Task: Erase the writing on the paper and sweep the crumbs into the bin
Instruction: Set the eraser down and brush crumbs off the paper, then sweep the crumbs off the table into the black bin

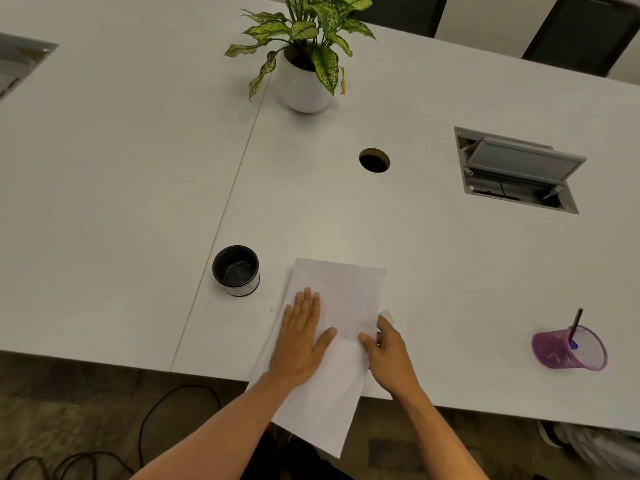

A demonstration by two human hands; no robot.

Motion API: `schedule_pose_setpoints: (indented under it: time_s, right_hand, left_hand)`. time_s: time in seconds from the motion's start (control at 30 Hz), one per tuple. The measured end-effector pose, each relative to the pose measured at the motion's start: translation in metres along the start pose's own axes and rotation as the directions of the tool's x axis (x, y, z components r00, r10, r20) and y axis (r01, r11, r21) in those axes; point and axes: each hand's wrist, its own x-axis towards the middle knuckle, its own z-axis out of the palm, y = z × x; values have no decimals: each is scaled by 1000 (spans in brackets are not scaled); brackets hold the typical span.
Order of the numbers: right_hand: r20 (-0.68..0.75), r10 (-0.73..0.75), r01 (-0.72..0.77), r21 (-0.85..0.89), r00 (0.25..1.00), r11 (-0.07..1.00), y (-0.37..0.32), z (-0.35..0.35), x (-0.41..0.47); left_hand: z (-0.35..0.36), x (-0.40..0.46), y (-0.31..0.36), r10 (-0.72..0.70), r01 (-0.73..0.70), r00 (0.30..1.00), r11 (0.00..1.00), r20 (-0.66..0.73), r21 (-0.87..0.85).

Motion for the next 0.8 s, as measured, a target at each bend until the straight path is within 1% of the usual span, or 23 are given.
schedule_pose_setpoints:
  time_s: [0.13, 0.23, 0.33, 0.4, 0.47, 0.53, 0.6, 0.67, 0.7, 0.8]
  right_hand:
    - [3, 3, -3, 3, 1000, 1000, 1, -13, 2]
    - [-32, 13, -12, 20, 999, 1000, 6, -25, 5]
    - [-88, 46, -41, 55, 995, 998, 11, -35, 15]
    - [-140, 53, -41, 82, 989, 996, 12, -38, 25]
    - [-207, 55, -35, 100, 977, 994, 17, -42, 40]
    - [-249, 70, -42, 118, 966, 992, 24, -44, 58]
    - [-263, 82, -51, 124, 961, 991, 31, -44, 79]
    - [-264, 85, -52, 128, 961, 990, 33, -43, 101]
    - [-268, 86, -54, 126, 960, 991, 32, -43, 112]
    - [-262, 71, -52, 79, 963, 995, 28, -44, 144]
  left_hand:
    - [7, -7, -25, -110, 110, 994, 994, 11, 20]
    - [-1, -14, -48, -197, 197, 980, 980, -9, 34]
    - [-15, -19, -59, -232, 234, 969, 972, -85, 9]
    - [-24, -21, -62, -262, 259, 950, 965, -171, -44]
    - [-34, -24, -62, -323, 296, 897, 946, -303, -131]
    - [-44, -25, -61, -365, 302, 817, 930, -446, -208]
    - [-54, -25, -61, -379, 287, 761, 925, -526, -251]
    - [-63, -22, -64, -394, 287, 739, 918, -546, -274]
    - [-66, -19, -66, -399, 290, 740, 916, -542, -278]
    - [-75, -13, -72, -397, 289, 774, 914, -492, -283]
